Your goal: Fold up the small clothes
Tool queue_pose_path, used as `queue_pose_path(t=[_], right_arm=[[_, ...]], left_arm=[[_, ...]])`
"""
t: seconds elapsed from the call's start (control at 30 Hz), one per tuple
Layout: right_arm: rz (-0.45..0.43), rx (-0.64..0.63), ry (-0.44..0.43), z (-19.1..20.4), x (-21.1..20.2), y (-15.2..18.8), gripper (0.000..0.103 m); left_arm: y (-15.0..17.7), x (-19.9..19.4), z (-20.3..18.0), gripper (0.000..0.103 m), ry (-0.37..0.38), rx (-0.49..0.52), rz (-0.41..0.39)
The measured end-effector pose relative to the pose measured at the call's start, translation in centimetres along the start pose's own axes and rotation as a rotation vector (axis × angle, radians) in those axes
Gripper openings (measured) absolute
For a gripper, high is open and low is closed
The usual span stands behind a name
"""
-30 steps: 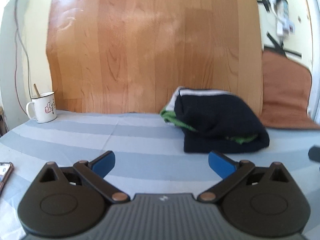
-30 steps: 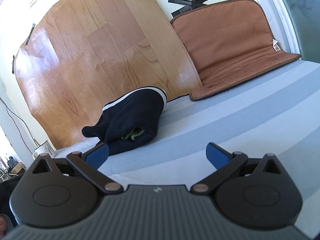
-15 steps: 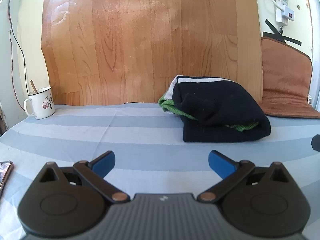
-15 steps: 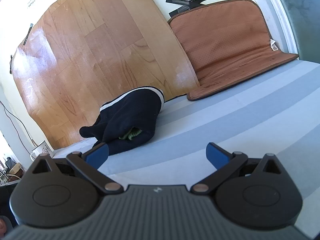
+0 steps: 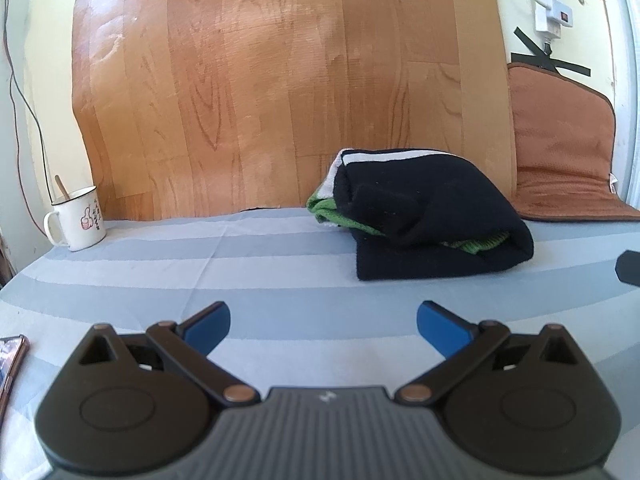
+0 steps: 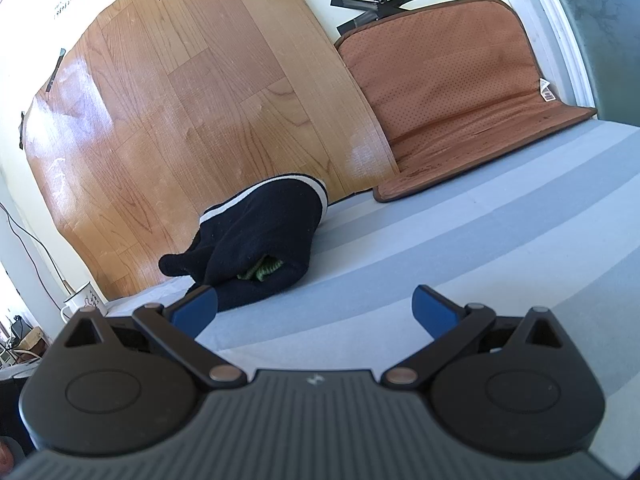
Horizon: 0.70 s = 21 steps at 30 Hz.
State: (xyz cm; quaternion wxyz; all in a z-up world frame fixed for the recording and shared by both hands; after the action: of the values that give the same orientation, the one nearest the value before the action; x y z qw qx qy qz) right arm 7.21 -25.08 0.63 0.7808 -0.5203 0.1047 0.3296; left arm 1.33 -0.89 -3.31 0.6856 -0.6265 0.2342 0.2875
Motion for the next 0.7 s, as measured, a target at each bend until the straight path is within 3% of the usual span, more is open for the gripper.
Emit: queue_pose_path(t=[0.7], right_arm=[[0.0,0.0,0.0,0.03,0.0,0.03,0.103]], left_arm=[[0.05,-0.05,-0.46,0.103,0.005,0.032,0.004]])
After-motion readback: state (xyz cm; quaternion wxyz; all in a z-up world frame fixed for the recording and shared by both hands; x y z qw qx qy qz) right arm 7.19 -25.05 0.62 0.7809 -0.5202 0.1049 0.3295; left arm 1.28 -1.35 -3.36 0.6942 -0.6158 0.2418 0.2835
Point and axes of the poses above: each gripper's, at about its wrist camera, not at the fingertips, and x roughly the way its jaws point, z to its left, y to its underside, the point moved 5 cm from there along x, roughly the way its jaws point, and after that the axes turned 15 degrees about z, right-handed, at the moved point
